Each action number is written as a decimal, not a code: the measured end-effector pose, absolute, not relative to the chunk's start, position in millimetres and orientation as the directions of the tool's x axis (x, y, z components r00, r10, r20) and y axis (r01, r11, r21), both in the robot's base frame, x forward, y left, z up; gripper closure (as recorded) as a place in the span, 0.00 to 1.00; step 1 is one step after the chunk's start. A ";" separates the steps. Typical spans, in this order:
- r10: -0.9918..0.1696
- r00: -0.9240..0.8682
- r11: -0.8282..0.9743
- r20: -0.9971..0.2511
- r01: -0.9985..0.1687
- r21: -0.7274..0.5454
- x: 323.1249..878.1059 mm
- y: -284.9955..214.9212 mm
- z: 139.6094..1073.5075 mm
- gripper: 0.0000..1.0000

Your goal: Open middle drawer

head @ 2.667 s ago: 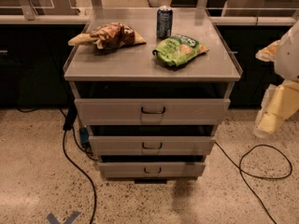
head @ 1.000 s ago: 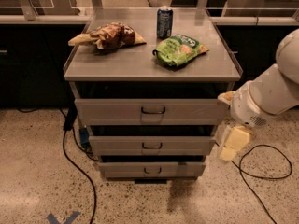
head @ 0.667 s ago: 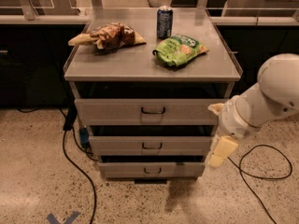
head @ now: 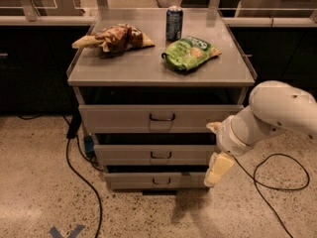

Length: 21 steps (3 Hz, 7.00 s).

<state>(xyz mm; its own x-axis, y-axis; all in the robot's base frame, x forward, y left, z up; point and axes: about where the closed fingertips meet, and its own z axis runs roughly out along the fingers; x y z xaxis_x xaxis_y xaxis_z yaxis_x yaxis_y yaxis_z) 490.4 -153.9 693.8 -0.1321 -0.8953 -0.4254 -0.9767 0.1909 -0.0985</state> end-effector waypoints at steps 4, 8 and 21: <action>-0.832 -0.141 0.167 -0.537 -0.986 0.000 493.1 -138.0 588.9 0.00; -0.886 -0.116 0.203 -0.448 -0.967 -0.153 541.3 -97.8 499.4 0.00; -0.838 0.016 0.016 -0.546 -0.998 -0.055 578.2 -51.7 413.5 0.00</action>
Offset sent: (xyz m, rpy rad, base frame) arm -0.0046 0.0210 -0.0871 0.0633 0.0770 0.0463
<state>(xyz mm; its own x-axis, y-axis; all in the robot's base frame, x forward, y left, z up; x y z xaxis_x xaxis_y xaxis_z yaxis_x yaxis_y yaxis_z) 578.2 -51.7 413.5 0.0165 -0.8375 -0.5461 -0.9984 0.0160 -0.0546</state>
